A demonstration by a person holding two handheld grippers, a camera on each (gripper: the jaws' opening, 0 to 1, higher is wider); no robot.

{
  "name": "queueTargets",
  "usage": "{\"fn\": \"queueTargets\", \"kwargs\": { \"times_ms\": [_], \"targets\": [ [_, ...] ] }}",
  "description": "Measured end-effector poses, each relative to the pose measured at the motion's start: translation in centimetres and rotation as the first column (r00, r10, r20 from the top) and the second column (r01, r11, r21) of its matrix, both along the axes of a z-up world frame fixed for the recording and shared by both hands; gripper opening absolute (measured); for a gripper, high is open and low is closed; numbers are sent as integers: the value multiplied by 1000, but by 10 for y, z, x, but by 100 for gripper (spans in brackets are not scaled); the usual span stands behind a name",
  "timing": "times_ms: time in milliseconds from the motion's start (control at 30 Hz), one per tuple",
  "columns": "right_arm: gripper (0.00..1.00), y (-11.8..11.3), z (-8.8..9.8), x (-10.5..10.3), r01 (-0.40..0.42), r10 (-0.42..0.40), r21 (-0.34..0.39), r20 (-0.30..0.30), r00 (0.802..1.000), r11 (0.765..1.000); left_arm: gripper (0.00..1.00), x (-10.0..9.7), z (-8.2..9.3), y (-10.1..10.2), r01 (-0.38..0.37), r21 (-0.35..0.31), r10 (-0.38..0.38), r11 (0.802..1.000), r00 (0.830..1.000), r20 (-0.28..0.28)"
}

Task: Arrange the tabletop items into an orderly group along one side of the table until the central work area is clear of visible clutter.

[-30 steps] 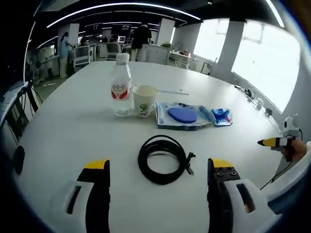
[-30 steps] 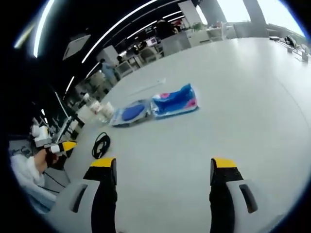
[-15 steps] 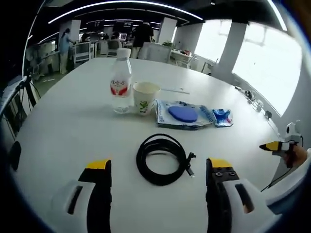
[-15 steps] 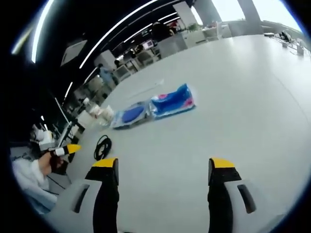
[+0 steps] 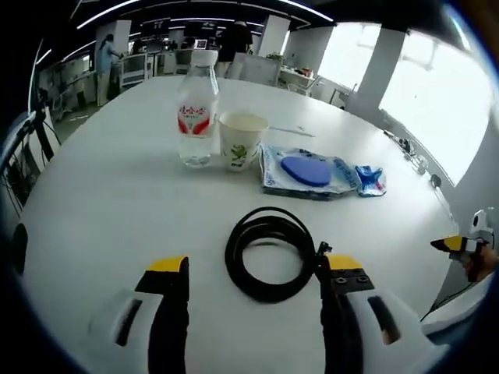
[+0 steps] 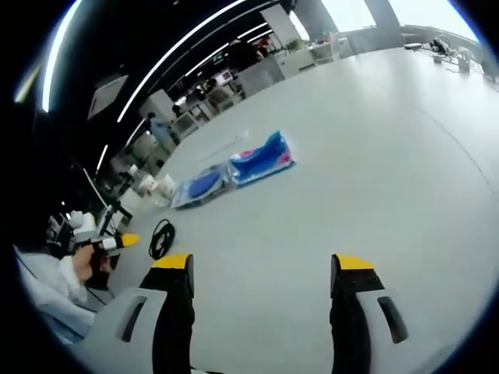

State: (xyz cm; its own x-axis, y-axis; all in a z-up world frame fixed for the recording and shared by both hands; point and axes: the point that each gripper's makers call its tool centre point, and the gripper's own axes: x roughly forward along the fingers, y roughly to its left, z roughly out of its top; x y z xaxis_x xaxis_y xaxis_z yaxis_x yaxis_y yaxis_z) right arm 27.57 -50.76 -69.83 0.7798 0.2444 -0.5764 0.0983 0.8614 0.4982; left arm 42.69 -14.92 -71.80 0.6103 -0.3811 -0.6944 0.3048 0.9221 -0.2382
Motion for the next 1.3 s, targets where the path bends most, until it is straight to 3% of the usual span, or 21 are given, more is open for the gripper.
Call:
{"fn": "queueTargets", "kwargs": {
  "times_ms": [367,567,733,867,1033,1100,1133,1167,1300],
  "targets": [
    [68,-6,4,-10,56,-56,11,4,998,998,63,8,-29,-6,21,48,-18,999,997,-70],
    [66,-5,7,-15,81,-81,7,13,997,997,55,8,-40,-6,18,71,-11,997,995,-98],
    [65,-4,8,-20,92,-92,2,20,996,996,45,15,-43,-1,31,137,-22,990,998,-63],
    [64,-2,8,-23,99,-99,-4,22,995,995,31,18,-45,10,67,237,-62,969,998,-28],
    [63,3,6,-26,100,-100,-1,15,995,995,26,19,-44,10,60,212,-61,976,998,-1],
    [63,6,5,-26,95,-95,1,12,995,995,19,21,-45,9,81,221,-86,972,996,14],
    [62,7,5,-26,92,-92,4,11,996,996,10,20,-45,5,107,223,-111,969,994,6],
    [62,8,5,-25,91,-91,6,12,996,996,9,21,-44,9,88,243,-93,966,996,11],
    [60,10,8,-26,81,-81,4,23,996,997,8,24,-44,5,80,210,-82,974,997,1]
  ]
}}
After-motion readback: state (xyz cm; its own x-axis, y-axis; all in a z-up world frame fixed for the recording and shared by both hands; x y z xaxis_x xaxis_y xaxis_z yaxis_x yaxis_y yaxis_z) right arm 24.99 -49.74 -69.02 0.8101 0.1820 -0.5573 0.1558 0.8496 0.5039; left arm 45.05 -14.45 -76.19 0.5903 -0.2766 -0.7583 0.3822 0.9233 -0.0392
